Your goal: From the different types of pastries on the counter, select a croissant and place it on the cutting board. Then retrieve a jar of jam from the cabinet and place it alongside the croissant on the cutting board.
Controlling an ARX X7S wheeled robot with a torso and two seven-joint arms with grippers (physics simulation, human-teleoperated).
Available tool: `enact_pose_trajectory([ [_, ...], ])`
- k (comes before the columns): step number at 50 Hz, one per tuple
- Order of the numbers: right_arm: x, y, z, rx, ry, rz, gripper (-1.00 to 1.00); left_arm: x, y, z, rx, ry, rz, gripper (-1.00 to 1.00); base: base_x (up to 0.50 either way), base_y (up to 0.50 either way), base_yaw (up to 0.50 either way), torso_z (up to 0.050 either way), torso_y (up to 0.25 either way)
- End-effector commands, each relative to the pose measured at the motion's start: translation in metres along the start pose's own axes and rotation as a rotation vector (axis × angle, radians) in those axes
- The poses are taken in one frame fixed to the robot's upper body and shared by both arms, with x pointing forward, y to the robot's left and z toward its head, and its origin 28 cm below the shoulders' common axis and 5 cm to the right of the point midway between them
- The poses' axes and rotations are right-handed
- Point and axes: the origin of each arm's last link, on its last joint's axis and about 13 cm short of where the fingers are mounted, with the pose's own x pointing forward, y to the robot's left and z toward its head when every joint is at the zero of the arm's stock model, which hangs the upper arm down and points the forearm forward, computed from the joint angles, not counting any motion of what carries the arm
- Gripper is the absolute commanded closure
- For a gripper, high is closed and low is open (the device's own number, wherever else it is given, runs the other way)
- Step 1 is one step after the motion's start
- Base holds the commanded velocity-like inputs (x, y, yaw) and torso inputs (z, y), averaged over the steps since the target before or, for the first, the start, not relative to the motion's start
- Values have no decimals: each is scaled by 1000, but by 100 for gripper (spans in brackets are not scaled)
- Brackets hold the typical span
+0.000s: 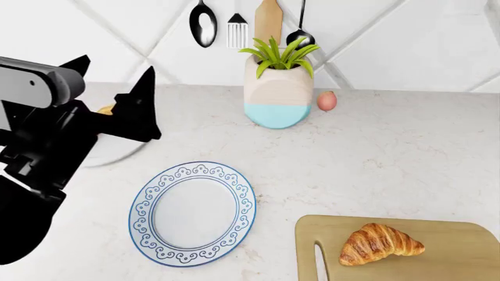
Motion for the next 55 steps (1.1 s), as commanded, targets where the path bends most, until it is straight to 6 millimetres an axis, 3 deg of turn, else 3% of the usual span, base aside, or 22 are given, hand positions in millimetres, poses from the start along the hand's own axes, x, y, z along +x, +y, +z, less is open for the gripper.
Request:
enact_pose_trajectory([
  [1, -21, -9, 33, -37, -130, 62, 100, 2, -2, -1, 0, 2, -3, -100, 0, 0, 0, 0, 0],
  [12, -52, -14, 56, -25, -228, 193, 100, 3, -3, -1, 1, 3, -5, -100, 0, 0, 0, 0, 1],
  [27, -99, -9, 58, 24, -312, 422, 100, 3, -3, -4, -5, 13, 2, -100, 0, 0, 0, 0, 0],
  [32, -108, -9, 61, 70, -360, 451, 100, 2, -3, -4, -5, 13, 4, -100, 0, 0, 0, 0, 0],
  [55, -128, -2, 34, 302, -422, 661, 100, 3, -4, -5, -2, 21, 5, -100, 0, 0, 0, 0, 0],
])
